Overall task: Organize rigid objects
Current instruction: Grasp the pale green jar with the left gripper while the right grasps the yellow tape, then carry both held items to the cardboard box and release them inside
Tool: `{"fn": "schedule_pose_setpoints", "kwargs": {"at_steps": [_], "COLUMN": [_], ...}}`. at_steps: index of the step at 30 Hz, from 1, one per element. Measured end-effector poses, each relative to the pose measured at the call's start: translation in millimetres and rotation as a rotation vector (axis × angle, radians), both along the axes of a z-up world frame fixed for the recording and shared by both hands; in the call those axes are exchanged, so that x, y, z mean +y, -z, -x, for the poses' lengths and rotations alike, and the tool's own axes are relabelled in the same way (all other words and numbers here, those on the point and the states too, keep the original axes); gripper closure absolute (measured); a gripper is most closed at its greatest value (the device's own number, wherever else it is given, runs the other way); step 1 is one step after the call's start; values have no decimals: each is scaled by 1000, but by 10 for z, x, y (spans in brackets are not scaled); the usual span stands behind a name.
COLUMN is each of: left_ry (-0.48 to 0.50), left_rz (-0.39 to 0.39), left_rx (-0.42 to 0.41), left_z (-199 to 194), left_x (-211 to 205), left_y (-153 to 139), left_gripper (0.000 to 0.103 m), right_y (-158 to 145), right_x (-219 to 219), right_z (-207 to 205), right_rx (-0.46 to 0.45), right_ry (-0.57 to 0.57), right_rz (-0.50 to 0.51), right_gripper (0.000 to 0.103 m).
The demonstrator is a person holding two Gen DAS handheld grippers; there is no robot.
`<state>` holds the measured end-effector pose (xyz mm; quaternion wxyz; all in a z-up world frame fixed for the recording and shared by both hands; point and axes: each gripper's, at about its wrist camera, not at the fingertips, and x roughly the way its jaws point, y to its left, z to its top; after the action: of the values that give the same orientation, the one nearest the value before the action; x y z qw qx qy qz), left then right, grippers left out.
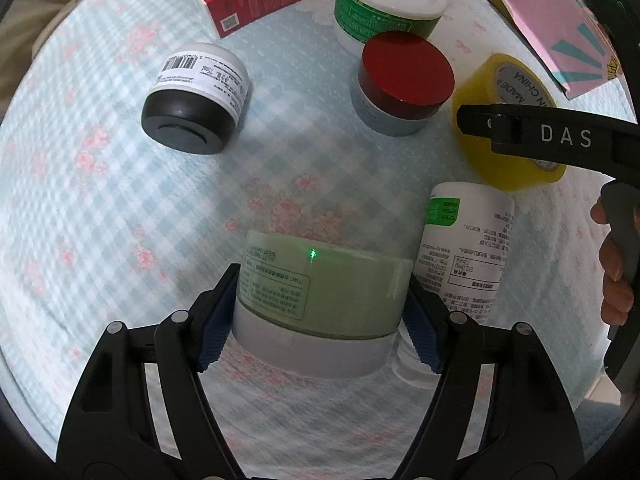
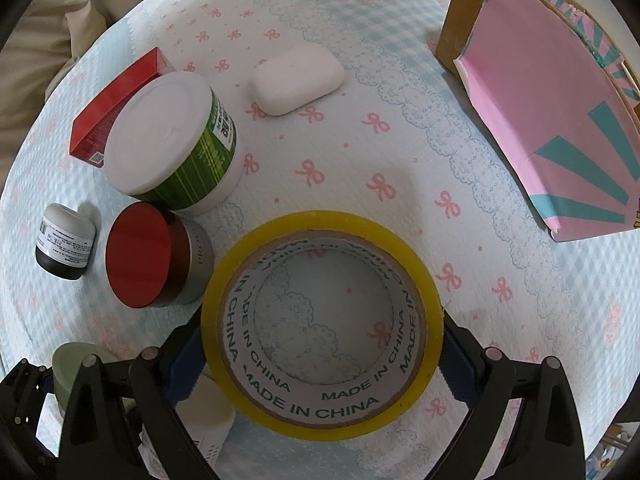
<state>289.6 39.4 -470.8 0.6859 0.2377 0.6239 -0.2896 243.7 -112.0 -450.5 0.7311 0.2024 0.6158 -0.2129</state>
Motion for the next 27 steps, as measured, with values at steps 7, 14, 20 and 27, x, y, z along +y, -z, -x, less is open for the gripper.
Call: {"fn": "schedule_pose_setpoints", "kwargs": {"at_steps": [7,14,20,27], "left_ry": [-13,-33,-79,-120], "left_rz": [-7,1,68,177], "left_rx": [-21,-87,-158,-240], "left_z": [66,167,330,511], "left_x": [-25,-23,68,162], "left_y": [-210,-654,-1440,-2384], "left_gripper": [32,32,32,32], "right_y": [-21,-461,-1179,-2173], "right_x": [-109,-128,-42,42], "right_z": [-123,-53,111,413], "right_rx": [-19,-84,-161,-249], "right_ry": [1,-24,-59,-151], "right_rz": [-23,-14,2,0], "right_gripper": [7,7,7,7]}}
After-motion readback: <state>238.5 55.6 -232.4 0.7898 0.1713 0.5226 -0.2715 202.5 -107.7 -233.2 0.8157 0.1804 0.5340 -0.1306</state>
